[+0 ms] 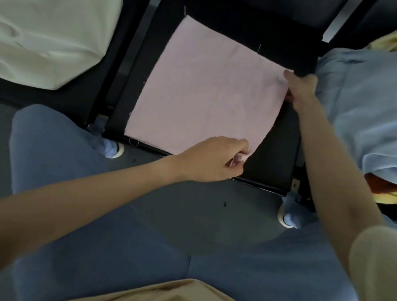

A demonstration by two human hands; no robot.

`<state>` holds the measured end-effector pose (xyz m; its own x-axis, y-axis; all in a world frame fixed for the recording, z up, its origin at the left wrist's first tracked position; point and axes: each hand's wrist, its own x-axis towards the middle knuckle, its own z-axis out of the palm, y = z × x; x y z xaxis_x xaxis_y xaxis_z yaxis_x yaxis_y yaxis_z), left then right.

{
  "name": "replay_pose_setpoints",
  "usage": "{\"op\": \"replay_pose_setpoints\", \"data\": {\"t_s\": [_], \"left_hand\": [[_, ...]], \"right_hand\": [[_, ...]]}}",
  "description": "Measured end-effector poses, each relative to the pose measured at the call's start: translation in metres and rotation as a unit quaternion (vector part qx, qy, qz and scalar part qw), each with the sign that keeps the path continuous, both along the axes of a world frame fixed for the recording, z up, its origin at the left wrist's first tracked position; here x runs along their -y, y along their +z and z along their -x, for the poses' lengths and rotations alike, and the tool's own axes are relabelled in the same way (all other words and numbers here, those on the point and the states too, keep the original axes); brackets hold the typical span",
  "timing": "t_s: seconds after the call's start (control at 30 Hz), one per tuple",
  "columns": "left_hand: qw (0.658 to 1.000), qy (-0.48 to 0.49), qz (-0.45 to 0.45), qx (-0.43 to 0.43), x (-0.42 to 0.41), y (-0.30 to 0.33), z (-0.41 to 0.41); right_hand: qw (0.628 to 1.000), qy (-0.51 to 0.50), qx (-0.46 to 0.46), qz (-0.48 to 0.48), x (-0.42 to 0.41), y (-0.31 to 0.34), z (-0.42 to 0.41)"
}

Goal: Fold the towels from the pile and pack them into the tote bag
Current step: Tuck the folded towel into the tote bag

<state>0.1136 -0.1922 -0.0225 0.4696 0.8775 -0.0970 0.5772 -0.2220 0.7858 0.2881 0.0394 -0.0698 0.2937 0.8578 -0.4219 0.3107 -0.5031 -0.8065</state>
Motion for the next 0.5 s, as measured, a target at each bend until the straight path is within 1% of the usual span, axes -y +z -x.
{"op": "replay_pose_setpoints", "data": {"t_s": [0.17,0.3,0.37,0.43,0.5], "left_hand": [[0.998,0.018,0.048,0.041,0.002,-0.001,0.005],[0.988,0.027,0.13,0.084,0.004,0.005,-0.002],[0.974,0.041,0.183,0.123,0.006,0.009,-0.008],[0.953,0.055,0.237,0.182,0.008,0.013,-0.012],[0.936,0.06,0.267,0.219,0.009,0.018,-0.01]], "right_hand": [[0.999,0.018,0.044,0.005,-0.019,-0.001,-0.009],[0.998,-0.032,0.041,-0.046,-0.011,0.002,-0.024],[0.996,-0.05,0.024,-0.068,-0.008,0.006,-0.031],[0.994,-0.055,0.016,-0.09,-0.008,0.013,-0.032],[0.991,-0.058,-0.006,-0.117,-0.008,0.02,-0.027]]}}
